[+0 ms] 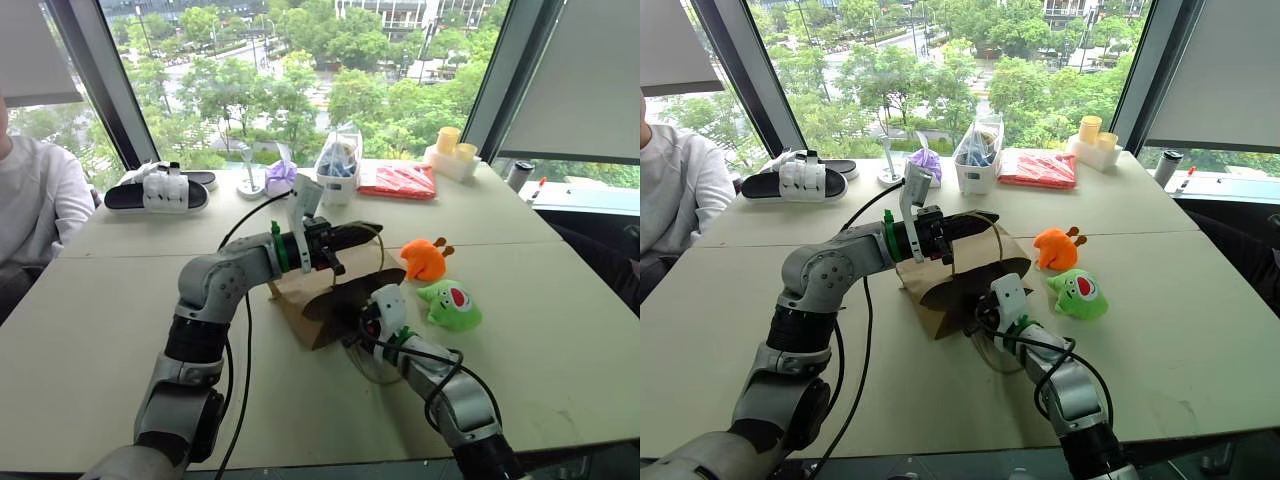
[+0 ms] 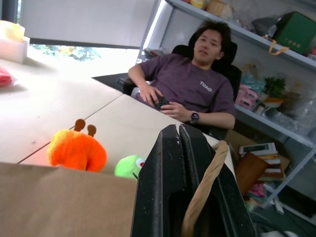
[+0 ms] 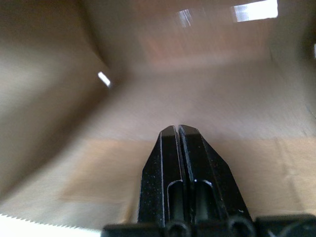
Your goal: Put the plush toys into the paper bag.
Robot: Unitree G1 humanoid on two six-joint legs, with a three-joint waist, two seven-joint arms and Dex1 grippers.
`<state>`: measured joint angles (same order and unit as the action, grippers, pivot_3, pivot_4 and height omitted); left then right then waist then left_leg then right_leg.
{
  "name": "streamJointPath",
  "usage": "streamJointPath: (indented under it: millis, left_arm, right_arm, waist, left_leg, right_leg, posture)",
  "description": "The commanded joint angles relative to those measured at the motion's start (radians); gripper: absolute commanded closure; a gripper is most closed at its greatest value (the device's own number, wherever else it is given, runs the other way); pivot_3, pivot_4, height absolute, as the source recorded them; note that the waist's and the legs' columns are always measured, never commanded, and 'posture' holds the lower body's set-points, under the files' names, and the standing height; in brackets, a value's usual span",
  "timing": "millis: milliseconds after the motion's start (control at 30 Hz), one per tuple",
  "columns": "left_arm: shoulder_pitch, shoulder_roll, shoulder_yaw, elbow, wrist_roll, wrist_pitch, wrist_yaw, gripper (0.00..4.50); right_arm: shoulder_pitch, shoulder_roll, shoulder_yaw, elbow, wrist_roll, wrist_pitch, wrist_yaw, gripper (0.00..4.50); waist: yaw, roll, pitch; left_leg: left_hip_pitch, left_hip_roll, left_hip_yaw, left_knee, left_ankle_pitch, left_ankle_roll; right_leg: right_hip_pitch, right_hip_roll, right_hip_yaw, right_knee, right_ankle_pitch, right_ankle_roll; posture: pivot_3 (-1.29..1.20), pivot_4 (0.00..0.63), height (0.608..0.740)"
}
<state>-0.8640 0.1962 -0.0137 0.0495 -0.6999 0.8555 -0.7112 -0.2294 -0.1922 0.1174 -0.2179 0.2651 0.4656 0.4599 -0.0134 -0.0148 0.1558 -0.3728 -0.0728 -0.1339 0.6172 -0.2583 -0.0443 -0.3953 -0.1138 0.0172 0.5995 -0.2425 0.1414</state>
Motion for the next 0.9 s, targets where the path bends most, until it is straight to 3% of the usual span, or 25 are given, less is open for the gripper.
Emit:
streamJointPath:
  millis: [33,133,233,400,467,500,633,767,900]
  left_arm:
    - [-0.040,0.004,0.003,0.015,0.015,-0.037,-0.025,4.46]
    - [-0.050,0.005,0.000,0.041,0.030,-0.051,-0.039,4.46]
    - [-0.059,0.005,0.002,0.061,0.039,-0.060,-0.054,4.50]
    - [-0.070,0.007,0.005,0.085,0.051,-0.072,-0.072,4.50]
    - [-0.072,0.006,0.005,0.093,0.055,-0.077,-0.079,4.50]
    - [-0.073,0.004,0.004,0.096,0.057,-0.080,-0.083,4.50]
    - [-0.063,-0.006,-0.004,0.089,0.064,-0.086,-0.087,4.50]
    - [-0.045,-0.023,-0.016,0.076,0.075,-0.097,-0.084,4.50]
    - [-0.026,-0.033,-0.025,0.047,0.087,-0.105,-0.077,4.50]
  right_arm:
    - [0.035,-0.030,-0.069,-0.208,0.133,0.099,0.020,4.50]
    - [0.084,-0.073,-0.131,-0.332,0.258,0.213,0.028,4.50]
    - [0.150,-0.124,-0.235,-0.463,0.430,0.334,0.012,3.67]
    - [0.213,-0.206,-0.450,-0.523,0.619,0.396,-0.055,1.21]
    - [0.209,-0.234,-0.542,-0.474,0.623,0.376,-0.087,0.25]
    - [0.193,-0.264,-0.561,-0.413,0.551,0.365,-0.129,0.07]
    - [0.130,-0.377,-0.460,-0.205,0.300,0.309,-0.204,0.07]
    - [0.011,-0.386,-0.288,0.020,0.155,0.277,-0.188,0.07]
    - [-0.076,-0.389,-0.197,0.187,0.048,0.272,-0.200,0.07]
  waist:
    - [0.001,0.000,0.000]
    - [0.002,0.000,0.000]
    - [0.003,0.000,0.000]
    - [0.002,0.000,0.000]
    - [0.004,0.000,0.000]
    - [0.004,-0.001,0.000]
    - [0.003,-0.001,0.000]
    - [-0.005,0.000,0.000]
    - [-0.001,0.000,0.000]
  left_leg:
    - [0.000,0.000,0.000,0.000,-0.001,0.002]
    - [0.000,0.000,-0.001,0.000,-0.002,0.003]
    - [0.000,0.000,-0.001,0.000,-0.002,0.003]
    - [0.000,0.000,-0.001,0.000,-0.002,0.004]
    - [0.000,0.000,0.000,0.000,-0.002,0.004]
    - [0.000,0.000,0.000,0.000,-0.002,0.004]
    - [0.000,-0.001,0.002,0.001,-0.002,0.004]
    - [0.001,0.001,0.002,0.001,-0.002,0.004]
    - [0.000,0.000,0.003,0.001,-0.002,0.004]
  right_leg:
    - [0.000,0.000,0.000,0.000,0.000,0.000]
    - [0.001,0.000,0.000,0.000,0.000,0.000]
    - [0.001,0.000,0.000,0.000,0.000,0.000]
    - [0.001,0.000,0.000,-0.001,0.000,0.000]
    - [0.002,0.000,0.000,-0.001,0.000,0.000]
    - [0.002,0.000,0.000,-0.001,0.000,0.000]
    - [0.002,0.000,0.000,-0.001,0.000,0.000]
    - [0.001,0.001,0.001,0.000,0.000,0.000]
    - [0.000,0.000,0.002,0.000,0.000,0.000]
  posture:
    - [0.00,0.150,0.740]
    - [0.00,0.150,0.740]
    - [0.00,0.150,0.740]
    - [0.00,0.150,0.740]
    - [0.00,0.150,0.740]
    - [0.00,0.150,0.740]
    - [0.00,0.150,0.740]
    - [0.00,0.150,0.740]
    - [0.00,0.150,0.740]
